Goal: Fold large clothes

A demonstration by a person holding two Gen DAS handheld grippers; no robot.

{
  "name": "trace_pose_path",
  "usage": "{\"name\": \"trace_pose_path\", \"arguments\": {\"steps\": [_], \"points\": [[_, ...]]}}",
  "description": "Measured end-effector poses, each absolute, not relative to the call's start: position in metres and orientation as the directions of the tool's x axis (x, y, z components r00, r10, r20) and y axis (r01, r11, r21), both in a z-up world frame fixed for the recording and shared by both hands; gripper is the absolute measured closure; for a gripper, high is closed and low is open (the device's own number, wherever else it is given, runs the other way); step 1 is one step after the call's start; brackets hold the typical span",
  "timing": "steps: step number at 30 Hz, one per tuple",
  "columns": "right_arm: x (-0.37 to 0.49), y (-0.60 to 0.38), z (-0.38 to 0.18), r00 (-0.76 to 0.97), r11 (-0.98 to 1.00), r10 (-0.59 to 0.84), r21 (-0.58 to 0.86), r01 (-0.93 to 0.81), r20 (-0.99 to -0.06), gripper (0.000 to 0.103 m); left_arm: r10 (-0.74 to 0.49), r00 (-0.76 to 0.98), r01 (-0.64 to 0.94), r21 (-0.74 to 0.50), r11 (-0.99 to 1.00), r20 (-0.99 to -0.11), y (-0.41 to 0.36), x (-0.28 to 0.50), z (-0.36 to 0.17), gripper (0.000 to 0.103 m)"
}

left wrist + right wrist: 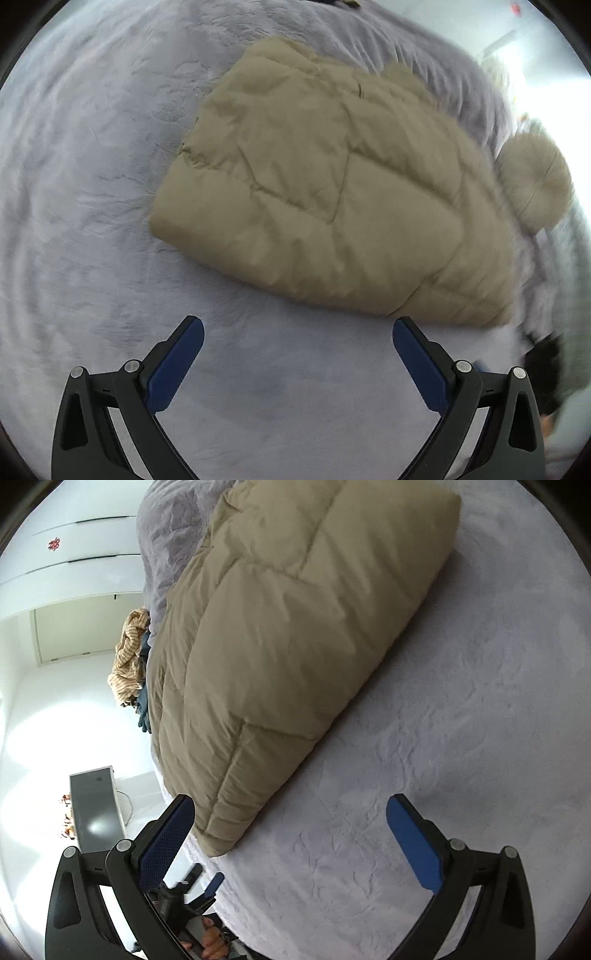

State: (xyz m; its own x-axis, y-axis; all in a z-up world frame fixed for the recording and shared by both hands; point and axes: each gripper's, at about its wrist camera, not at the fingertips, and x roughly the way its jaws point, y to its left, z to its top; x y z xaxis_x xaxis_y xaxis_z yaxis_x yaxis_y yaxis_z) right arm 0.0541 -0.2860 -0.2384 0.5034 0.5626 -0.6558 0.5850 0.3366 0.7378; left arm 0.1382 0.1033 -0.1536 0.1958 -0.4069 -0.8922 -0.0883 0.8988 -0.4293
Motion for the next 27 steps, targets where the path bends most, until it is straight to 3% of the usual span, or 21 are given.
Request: {"name": "trace_pose_path", "arguments": {"steps": [3,11,17,23,25,26,27], "points": [[0.067,-0.292,-0.249,0.532,0.301,0.566,0.759,0.578,-0.630,0.000,-0.480,0.235,-0.172,-0.522,0.836,-0.846,0.116,0.144,-0.162,0.001],[0.104,-0.306,-0.275,0.572,0.260,0.581,0.798,0.544,-0.579,0.000,-0.495,0.315,-0.211,-0.569,0.795,-0.810,0.113,0.161,-0.188,0.001],[0.131,-0.320,-0.300,0.643,0.165,0.595,0.857,0.488,-0.482,0.000,-0.522,0.400,-0.240,-0.636,0.734,-0.753,0.097,0.188,-0.204,0.001],[0.152,-0.319,-0.316,0.655,0.124,0.596,0.859,0.496,-0.464,0.001,-0.509,0.466,-0.333,-0.676,0.657,-0.724,0.099,0.209,-0.218,0.001],[0.152,-0.320,-0.321,0.654,0.093,0.600,0.851,0.516,-0.462,0.013,-0.506,0.465,-0.344,-0.674,0.654,-0.727,0.099,0.213,-0.216,0.017],[0.152,-0.320,-0.324,0.652,0.077,0.605,0.848,0.524,-0.457,0.034,-0.513,0.452,-0.337,-0.673,0.659,-0.729,0.098,0.215,-0.215,0.043],[0.150,-0.322,-0.329,0.653,0.043,0.617,0.847,0.530,-0.439,0.044,-0.535,0.440,-0.320,-0.683,0.657,-0.721,0.099,0.216,-0.214,0.059]]}}
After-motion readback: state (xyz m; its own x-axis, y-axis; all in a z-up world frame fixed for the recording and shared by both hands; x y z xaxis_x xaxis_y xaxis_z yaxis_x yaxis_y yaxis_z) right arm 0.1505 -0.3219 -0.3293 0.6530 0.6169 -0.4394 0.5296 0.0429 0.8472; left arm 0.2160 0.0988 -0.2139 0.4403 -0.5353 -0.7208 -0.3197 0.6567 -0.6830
